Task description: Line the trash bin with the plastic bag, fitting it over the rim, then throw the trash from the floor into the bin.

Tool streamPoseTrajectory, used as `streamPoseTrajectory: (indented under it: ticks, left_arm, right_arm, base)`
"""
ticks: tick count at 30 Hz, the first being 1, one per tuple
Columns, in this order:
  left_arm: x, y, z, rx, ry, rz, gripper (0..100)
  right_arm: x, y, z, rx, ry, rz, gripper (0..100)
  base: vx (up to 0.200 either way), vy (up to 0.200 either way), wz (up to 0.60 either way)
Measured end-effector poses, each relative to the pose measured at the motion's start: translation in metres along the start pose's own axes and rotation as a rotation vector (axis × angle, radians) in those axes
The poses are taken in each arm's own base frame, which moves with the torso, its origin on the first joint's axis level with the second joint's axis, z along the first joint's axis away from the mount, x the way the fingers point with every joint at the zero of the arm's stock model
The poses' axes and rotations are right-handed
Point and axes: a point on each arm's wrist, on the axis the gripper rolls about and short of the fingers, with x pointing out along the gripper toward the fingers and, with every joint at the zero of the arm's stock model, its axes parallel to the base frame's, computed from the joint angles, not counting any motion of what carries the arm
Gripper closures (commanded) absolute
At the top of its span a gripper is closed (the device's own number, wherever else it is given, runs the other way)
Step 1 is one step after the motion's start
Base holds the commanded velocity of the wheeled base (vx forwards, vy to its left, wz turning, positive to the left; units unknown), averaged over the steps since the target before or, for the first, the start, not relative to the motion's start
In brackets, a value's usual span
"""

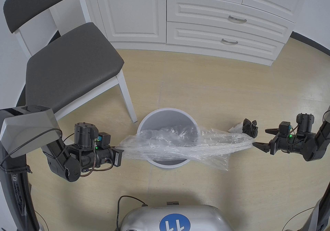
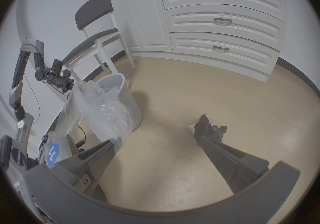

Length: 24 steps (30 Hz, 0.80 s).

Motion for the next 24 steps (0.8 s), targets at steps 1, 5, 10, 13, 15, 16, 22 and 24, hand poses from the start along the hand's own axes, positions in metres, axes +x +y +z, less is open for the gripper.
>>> streamPoseTrajectory:
  ticks: [1, 5, 10, 13, 15, 16, 22, 24]
  left_arm:
    - [-0.001, 0.0, 0.0, 0.001, -0.001, 0.0, 100]
    - [-0.006, -0.003, 0.002, 0.016, 0.0, -0.005, 100]
    - [-0.009, -0.003, 0.001, 0.023, 0.02, -0.01, 100]
    - [-0.011, -0.003, 0.002, 0.026, 0.019, -0.011, 100]
    - [-0.012, -0.004, 0.002, 0.027, 0.02, -0.012, 100]
    - [-0.013, -0.004, 0.002, 0.028, 0.021, -0.013, 100]
    - [-0.015, -0.005, 0.003, 0.027, 0.03, -0.013, 100]
    - [-0.015, -0.004, 0.003, 0.024, 0.038, -0.009, 100]
  right_arm:
    - [-0.001, 0.001, 0.002, 0.008, -0.003, 0.0, 0]
    - [-0.006, 0.002, 0.011, 0.055, -0.023, -0.007, 0]
    - [-0.017, -0.013, 0.013, 0.067, -0.049, -0.043, 0]
    - [-0.019, -0.019, 0.015, 0.076, -0.06, -0.053, 0]
    - [-0.019, -0.019, 0.016, 0.09, -0.065, -0.055, 0]
    - [-0.02, -0.019, 0.017, 0.103, -0.068, -0.055, 0]
    - [-0.026, -0.026, 0.02, 0.178, -0.108, -0.011, 0]
    - [-0.031, -0.031, 0.02, 0.187, -0.128, 0.019, 0]
  base:
    - [0.0, 0.0, 0.0]
    - [0.0, 0.0, 0.0]
    - [0.0, 0.0, 0.0]
    - [0.0, 0.0, 0.0]
    - [0.0, 0.0, 0.0]
    - [0.0, 0.0, 0.0]
    - [0.0, 0.0, 0.0]
    - [0.0, 0.0, 0.0]
